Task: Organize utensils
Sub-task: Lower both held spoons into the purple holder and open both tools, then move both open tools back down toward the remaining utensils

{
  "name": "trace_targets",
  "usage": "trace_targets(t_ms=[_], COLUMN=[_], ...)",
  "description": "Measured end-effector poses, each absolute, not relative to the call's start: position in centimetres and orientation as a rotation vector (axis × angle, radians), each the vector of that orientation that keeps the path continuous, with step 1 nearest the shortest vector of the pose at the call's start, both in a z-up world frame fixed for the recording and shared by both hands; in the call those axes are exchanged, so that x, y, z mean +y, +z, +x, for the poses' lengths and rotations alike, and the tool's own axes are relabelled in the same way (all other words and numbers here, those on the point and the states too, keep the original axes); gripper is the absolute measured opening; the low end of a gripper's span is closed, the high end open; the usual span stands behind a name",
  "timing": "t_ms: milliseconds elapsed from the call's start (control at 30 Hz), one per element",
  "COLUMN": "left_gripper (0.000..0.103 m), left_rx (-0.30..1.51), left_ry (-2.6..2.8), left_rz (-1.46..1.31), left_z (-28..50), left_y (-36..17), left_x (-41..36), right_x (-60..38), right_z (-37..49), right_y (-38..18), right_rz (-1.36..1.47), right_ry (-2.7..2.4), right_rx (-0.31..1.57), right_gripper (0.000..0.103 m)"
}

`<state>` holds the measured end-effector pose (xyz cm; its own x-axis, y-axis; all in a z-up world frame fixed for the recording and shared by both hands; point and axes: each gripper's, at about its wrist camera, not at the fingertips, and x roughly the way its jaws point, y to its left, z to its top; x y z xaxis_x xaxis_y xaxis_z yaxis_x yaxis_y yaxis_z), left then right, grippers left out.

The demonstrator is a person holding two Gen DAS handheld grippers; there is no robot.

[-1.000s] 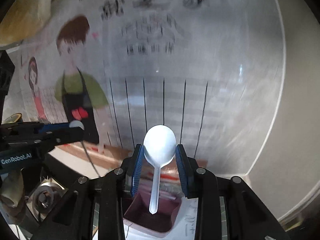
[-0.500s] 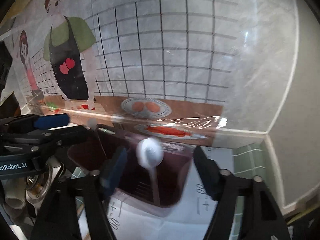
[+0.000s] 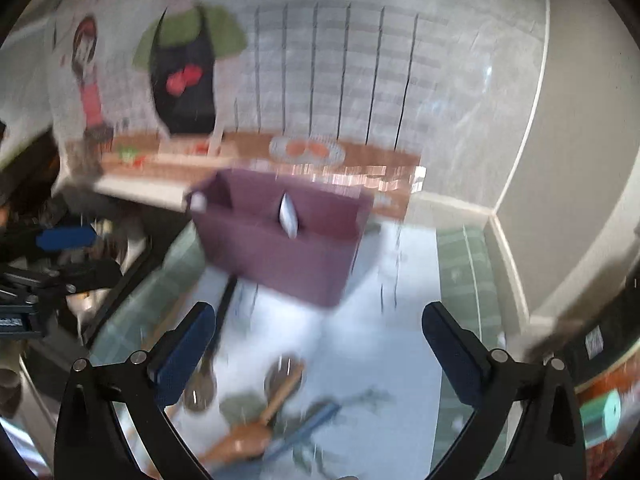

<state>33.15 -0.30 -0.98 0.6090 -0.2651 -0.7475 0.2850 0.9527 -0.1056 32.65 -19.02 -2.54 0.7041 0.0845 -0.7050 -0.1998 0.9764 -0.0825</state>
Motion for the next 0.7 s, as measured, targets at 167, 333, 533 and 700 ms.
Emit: trace_targets(t_ms=[167, 333, 533, 700], left_gripper=[0.071, 0.072, 0.072, 0.064], left_rx=[0.920, 0.977, 1.007, 0.988], left_ry=[-0.301, -0.288, -0.310, -0.461], left_rz=[-0.021, -0.084, -0.102, -0.016], left_z=[30.2, 27.6, 25.9, 25.8], left_y=[-3.2, -5.4, -6.6, -6.3], left_x=[0.7, 1.8, 1.5, -1.6], right_x=[-18.5, -18.4, -17.9, -19.9], right_z=[30.4, 28.0, 27.4, 26.8], right_y=[-6.3, -8.8, -9.2, -8.9], right_rz=[-0.141, -0.061, 0.022, -0.021], right_ry=[0.202, 0.202, 0.209, 0.130], right_rx=[0.942, 1.009, 1.036, 1.022], right_gripper=[0.102, 0.076, 0.050, 0.052])
